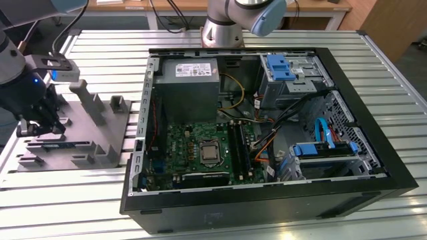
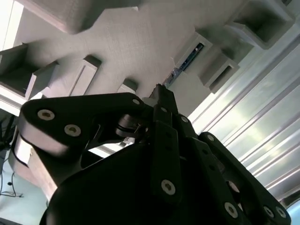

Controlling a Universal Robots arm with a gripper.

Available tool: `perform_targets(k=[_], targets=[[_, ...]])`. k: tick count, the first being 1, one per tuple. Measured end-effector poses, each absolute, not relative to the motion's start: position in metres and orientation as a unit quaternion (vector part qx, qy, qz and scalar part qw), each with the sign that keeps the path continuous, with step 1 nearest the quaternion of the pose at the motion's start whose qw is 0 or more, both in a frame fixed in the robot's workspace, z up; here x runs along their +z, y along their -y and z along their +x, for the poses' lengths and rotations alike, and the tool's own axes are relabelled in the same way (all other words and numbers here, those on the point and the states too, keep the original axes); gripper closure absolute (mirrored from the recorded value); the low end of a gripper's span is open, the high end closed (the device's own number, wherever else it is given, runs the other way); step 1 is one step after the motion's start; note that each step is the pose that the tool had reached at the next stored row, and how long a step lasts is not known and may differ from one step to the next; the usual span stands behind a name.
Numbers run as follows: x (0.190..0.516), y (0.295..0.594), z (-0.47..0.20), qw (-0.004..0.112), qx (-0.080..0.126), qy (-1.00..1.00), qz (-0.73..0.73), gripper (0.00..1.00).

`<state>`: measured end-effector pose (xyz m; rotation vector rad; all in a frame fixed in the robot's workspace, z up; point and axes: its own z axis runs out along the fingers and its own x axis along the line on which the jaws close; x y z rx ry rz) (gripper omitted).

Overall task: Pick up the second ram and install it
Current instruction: 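Pick up the second ram and move it above second insertion slot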

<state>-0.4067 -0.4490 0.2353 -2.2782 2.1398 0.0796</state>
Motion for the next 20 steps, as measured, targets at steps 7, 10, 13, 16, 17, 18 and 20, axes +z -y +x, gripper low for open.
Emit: perform_targets(k=[7,10,13,16,17,18,20], targets=[[0.233,0.449,-0.416,-0.002,0.016,-0.677,-0.736,0.9],[0.228,0.449,-0.418,-0.003,0.015,-0.678,-0.735,0.9],[0.223,0.45,-0.418,-0.004,0.015,-0.679,-0.734,0.9],[0.217,0.45,-0.418,-0.004,0.015,-0.679,-0.734,0.9],[0.216,0.45,-0.418,-0.004,0.015,-0.679,-0.734,0.9],[0.214,0.45,-0.418,-0.004,0.015,-0.679,-0.734,0.9],[0.214,0.45,-0.418,-0.004,0.015,-0.679,-0.734,0.9]])
